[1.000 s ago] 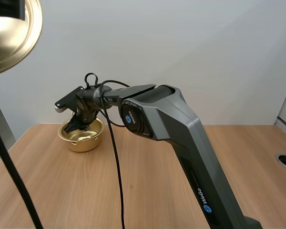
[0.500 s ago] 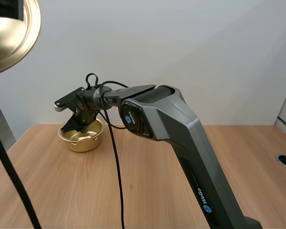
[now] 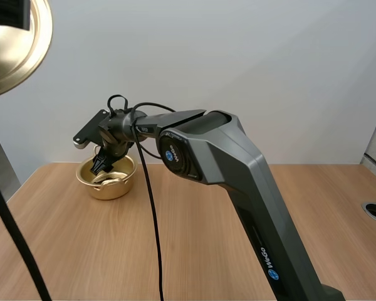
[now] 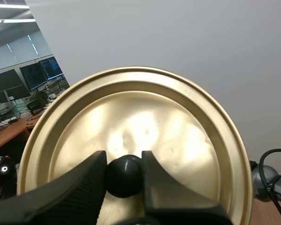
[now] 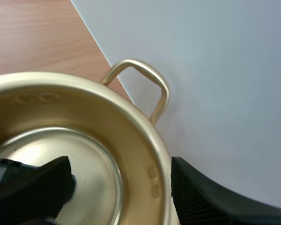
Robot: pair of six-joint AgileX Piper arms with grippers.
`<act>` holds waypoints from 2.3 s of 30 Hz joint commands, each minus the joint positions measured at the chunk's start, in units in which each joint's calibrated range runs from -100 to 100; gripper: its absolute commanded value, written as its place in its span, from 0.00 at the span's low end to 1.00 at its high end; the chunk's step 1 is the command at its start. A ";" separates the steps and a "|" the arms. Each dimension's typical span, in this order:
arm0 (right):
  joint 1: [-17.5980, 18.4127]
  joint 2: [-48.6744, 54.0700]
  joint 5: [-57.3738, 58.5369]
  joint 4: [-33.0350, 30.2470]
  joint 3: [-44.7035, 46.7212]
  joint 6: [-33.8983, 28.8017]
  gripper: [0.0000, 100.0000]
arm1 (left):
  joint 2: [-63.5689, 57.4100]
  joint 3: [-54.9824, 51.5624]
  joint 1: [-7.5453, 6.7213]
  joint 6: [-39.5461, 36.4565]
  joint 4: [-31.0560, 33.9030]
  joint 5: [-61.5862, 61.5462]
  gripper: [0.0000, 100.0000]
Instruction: Open the pot, put the car inside, and close it
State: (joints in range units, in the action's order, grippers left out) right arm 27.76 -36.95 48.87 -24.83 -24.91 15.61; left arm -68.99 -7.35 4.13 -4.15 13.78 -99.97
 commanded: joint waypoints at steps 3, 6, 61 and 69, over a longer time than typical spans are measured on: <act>-0.97 3.93 2.96 -4.82 -0.09 -9.75 0.00 | 0.65 0.08 0.03 -0.01 3.23 -0.03 0.00; -2.49 9.21 3.44 -4.82 -0.09 -20.05 0.00 | 1.74 0.08 0.03 -0.01 3.85 -0.03 0.00; -19.14 77.80 51.13 -7.49 -0.09 -5.14 0.00 | 70.63 -23.47 0.03 -8.46 2.78 74.40 0.00; -19.14 77.94 51.13 -7.58 -0.09 -5.14 0.00 | 70.77 -21.13 0.03 -8.06 1.13 68.32 0.00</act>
State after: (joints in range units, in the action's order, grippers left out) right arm 8.66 40.97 99.95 -32.36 -25.02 10.51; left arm 1.82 -28.74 4.13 -12.62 15.45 -30.32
